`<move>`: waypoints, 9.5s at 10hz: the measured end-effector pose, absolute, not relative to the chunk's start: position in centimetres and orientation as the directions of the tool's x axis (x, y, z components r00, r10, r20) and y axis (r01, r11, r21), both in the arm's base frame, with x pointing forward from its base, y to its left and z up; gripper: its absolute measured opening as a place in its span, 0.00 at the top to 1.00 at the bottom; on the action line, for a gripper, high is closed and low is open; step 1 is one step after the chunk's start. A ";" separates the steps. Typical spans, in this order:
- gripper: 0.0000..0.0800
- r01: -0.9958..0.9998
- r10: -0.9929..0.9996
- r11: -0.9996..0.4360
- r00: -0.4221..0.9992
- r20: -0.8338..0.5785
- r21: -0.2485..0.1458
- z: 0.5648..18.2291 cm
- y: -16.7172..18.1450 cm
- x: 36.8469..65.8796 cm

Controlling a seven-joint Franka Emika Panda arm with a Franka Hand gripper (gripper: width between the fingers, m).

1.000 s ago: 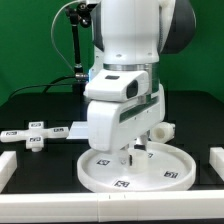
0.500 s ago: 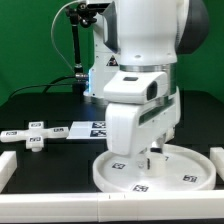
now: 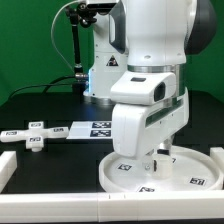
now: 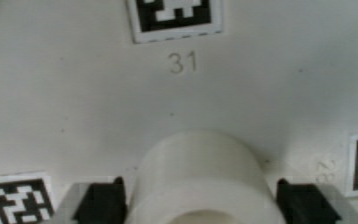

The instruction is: Assemble round table

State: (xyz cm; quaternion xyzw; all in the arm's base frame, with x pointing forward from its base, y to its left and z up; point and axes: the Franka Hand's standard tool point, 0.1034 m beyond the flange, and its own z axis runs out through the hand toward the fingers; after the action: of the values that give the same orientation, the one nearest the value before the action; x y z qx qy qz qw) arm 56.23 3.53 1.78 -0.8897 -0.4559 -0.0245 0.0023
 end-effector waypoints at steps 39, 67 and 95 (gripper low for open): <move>0.19 -0.481 -0.457 -0.872 0.868 -0.194 -0.096 3.7 3.8 44.9; 0.49 -0.425 -0.187 -0.903 0.520 -0.834 -0.062 3.1 6.7 43.8; 0.49 0.071 0.061 -0.994 0.992 0.111 -0.079 12.4 1.4 55.4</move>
Offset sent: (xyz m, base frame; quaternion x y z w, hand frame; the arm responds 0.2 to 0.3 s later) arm 0.0000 0.0000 0.0000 0.0000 0.0000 0.0000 1.0000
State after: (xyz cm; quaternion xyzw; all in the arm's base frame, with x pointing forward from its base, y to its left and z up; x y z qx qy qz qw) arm 55.39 1.43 12.44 -0.9971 -0.0331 -0.0543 0.0417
